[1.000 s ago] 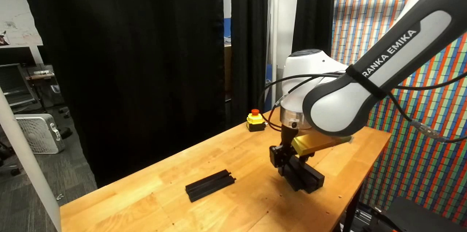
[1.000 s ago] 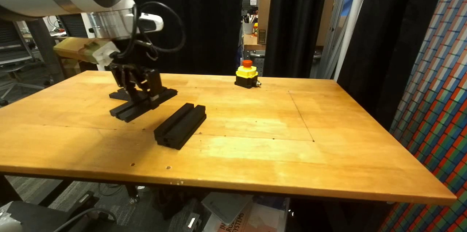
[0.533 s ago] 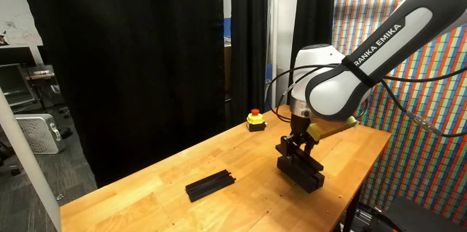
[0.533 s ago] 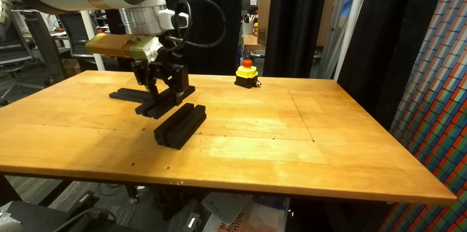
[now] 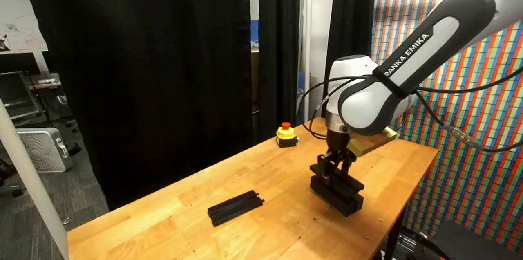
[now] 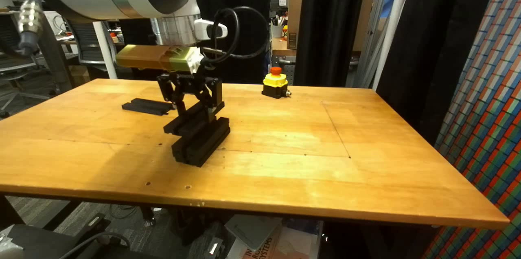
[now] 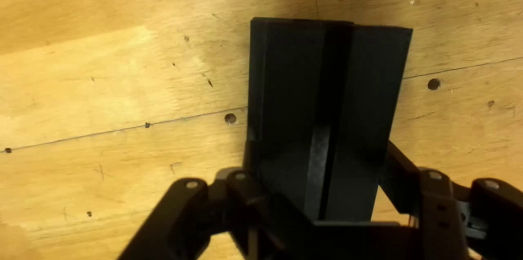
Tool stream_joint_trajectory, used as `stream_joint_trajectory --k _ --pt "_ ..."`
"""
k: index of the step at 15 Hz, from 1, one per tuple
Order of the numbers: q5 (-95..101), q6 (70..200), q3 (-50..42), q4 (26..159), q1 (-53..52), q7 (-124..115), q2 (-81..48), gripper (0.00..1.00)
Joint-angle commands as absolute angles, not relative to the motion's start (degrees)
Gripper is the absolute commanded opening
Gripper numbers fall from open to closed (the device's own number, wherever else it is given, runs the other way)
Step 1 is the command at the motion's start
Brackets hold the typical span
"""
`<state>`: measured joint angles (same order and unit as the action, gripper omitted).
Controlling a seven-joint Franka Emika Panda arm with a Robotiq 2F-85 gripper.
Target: Arrange the black objects together on the table
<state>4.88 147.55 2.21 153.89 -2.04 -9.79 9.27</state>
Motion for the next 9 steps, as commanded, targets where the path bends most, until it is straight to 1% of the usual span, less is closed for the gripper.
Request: stream_joint_trajectory --k 1,9 --pt "2.5 147.6 1.2 151.4 -1.6 -5.0 6.4 0.46" --pt "-1.6 148.1 -0.3 149.6 -1.0 0.7 2.8 0.46"
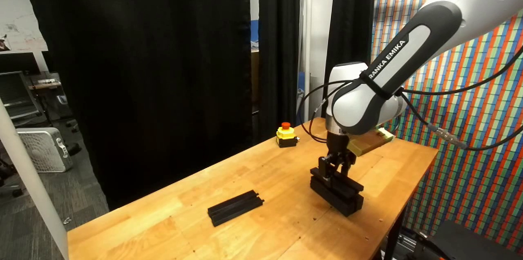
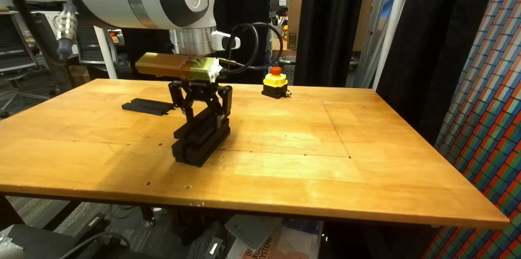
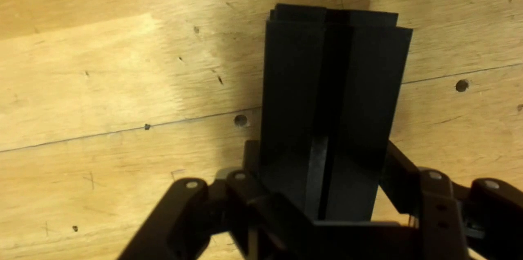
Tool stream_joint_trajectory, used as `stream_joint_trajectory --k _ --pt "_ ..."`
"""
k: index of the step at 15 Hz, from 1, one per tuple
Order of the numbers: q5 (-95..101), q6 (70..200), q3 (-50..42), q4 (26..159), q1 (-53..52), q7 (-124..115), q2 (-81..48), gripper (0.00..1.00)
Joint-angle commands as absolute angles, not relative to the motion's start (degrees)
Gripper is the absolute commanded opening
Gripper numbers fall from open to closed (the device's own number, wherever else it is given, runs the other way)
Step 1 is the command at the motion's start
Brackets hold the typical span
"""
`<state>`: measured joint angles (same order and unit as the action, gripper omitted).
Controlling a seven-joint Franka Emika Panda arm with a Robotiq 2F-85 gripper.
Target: Arrange the black objects together on the table
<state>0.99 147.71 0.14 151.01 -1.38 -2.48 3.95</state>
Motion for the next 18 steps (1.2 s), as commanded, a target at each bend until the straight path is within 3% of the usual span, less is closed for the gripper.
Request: stream_joint_trajectory --k 1,18 --pt "-2.1 148.1 -0.3 149.4 -1.0 1.2 2.5 0.46" --pt "-3.1 149.5 -0.2 151.3 -0.5 -0.2 3.6 0.46"
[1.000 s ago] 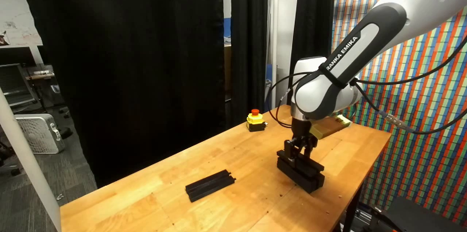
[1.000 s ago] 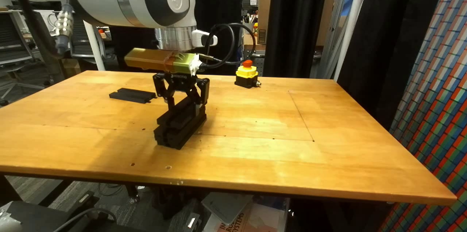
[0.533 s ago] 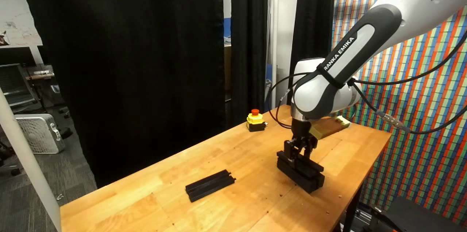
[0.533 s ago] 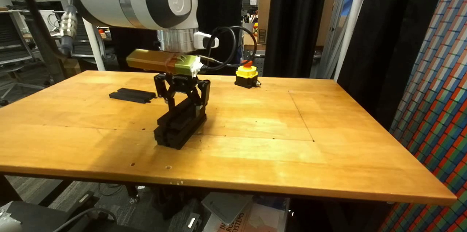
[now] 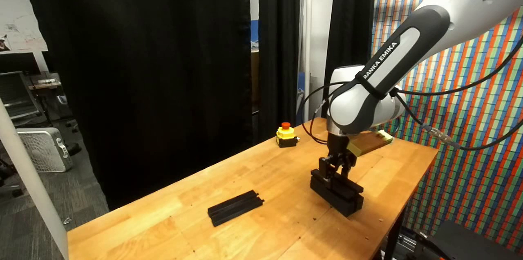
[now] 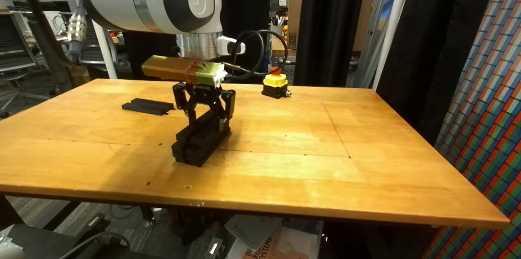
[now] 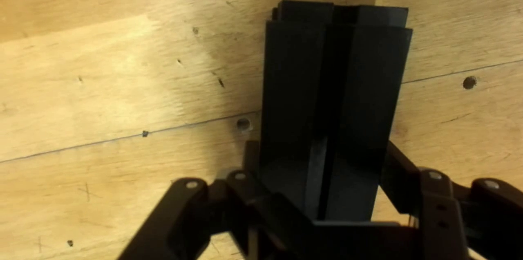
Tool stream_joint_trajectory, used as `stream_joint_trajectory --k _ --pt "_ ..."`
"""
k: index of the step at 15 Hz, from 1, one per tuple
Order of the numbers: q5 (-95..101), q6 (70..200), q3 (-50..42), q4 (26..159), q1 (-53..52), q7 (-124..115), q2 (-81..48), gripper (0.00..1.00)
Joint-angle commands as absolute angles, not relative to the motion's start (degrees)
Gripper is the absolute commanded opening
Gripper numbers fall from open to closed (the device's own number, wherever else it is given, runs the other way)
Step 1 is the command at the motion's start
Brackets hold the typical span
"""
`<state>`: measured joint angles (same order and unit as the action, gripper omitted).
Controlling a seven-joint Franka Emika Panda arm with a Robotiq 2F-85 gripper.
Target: Arrange the black objects together on the table
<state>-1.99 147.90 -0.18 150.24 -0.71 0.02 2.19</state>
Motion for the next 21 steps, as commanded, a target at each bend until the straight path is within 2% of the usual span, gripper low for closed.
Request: stream_joint_trajectory --k 1,21 --pt "-3.0 149.9 -0.2 151.6 -0.5 -0.6 3.9 0.46" --pt "-3.0 151.7 1.0 155.0 -1.2 -5.1 7.4 0.46"
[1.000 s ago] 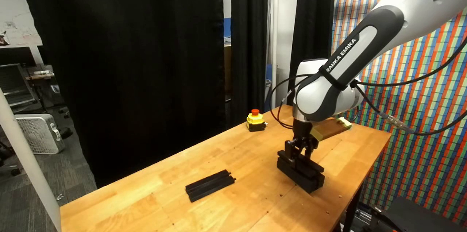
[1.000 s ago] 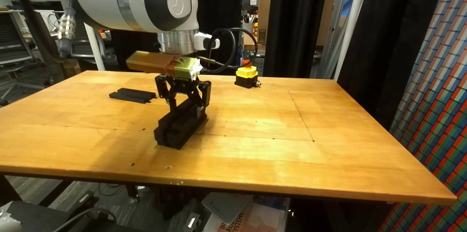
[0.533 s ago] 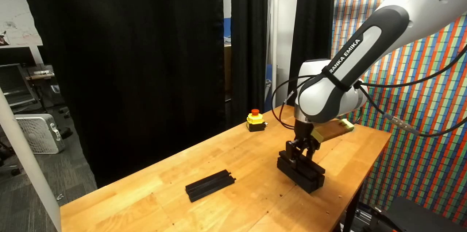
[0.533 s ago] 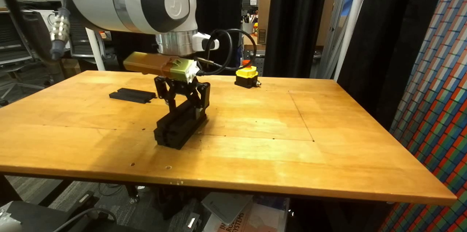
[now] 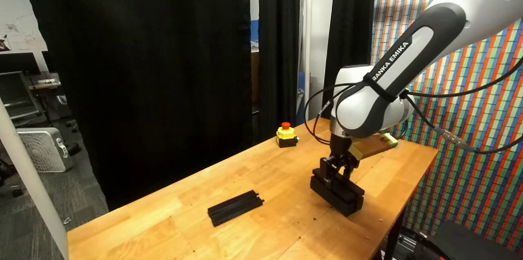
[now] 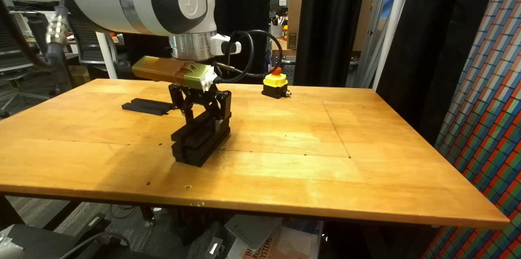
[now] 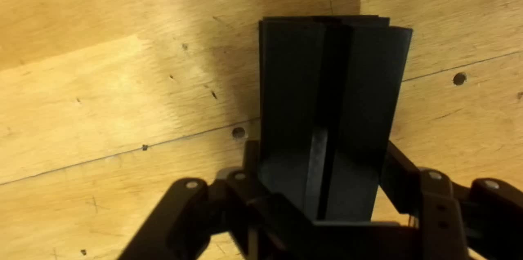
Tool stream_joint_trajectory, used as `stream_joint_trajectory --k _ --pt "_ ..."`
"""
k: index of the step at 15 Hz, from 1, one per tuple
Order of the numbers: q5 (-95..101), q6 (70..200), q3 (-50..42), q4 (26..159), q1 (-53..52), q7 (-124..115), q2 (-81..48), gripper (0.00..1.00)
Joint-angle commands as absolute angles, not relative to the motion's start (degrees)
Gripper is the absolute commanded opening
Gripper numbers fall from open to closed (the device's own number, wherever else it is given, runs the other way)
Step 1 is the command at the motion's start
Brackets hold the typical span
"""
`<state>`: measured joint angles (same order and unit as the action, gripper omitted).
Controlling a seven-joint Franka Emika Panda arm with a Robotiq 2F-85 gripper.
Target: Arrange the black objects together on the table
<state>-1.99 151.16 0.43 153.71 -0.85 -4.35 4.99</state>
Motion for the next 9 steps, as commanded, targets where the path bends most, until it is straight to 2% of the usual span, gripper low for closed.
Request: stream_joint_trajectory --k 1,9 --pt "-3.1 151.8 1.1 155.0 -1.3 -5.0 7.5 0.46" --pt "-3.7 151.8 1.1 155.0 -1.5 -4.3 6.7 0.46"
